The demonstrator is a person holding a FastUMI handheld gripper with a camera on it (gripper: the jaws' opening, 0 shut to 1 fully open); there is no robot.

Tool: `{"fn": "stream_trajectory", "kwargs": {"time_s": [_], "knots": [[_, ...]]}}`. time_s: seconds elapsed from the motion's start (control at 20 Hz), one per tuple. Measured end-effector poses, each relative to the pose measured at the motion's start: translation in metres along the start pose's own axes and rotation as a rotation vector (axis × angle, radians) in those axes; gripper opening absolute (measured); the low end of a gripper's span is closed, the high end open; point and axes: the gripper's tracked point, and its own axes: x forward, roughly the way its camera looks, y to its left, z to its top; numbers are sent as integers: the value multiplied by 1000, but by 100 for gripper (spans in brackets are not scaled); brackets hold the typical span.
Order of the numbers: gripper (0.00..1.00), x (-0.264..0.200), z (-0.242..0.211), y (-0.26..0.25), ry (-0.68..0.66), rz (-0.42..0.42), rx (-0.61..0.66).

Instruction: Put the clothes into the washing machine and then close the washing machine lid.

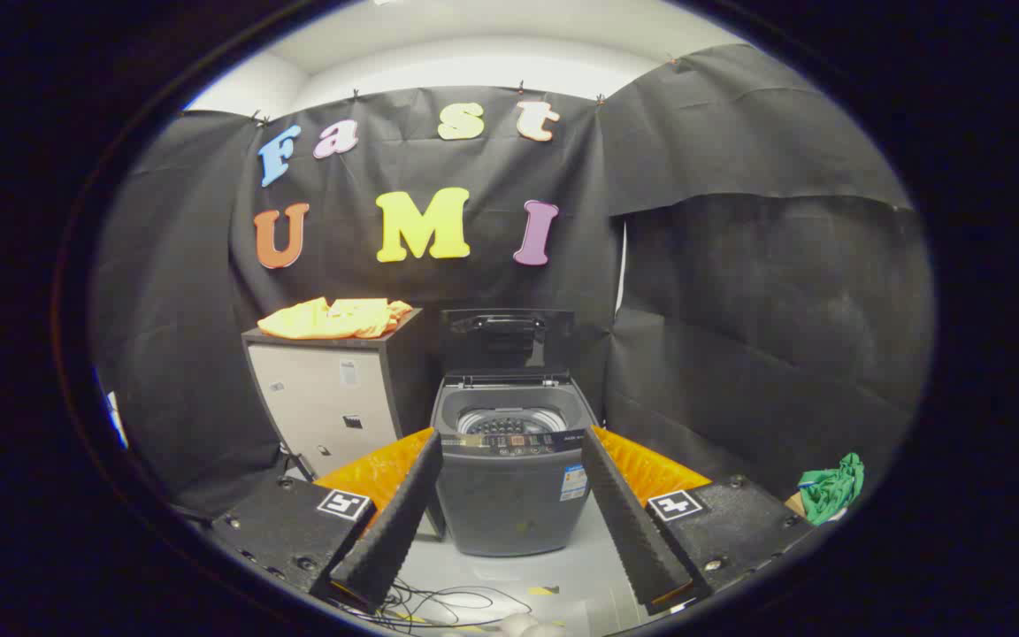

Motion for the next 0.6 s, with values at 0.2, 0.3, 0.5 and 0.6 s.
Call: {"fn": "stream_trajectory", "kwargs": {"time_s": [0.2,0.3,0.5,0.6], "knots": [[99,3,2,5,3,3,7],[99,5,3,7,1,7,6],[99,12,9,8,-2,7,7],[99,17,15,5,-4,-6,-1]]}}
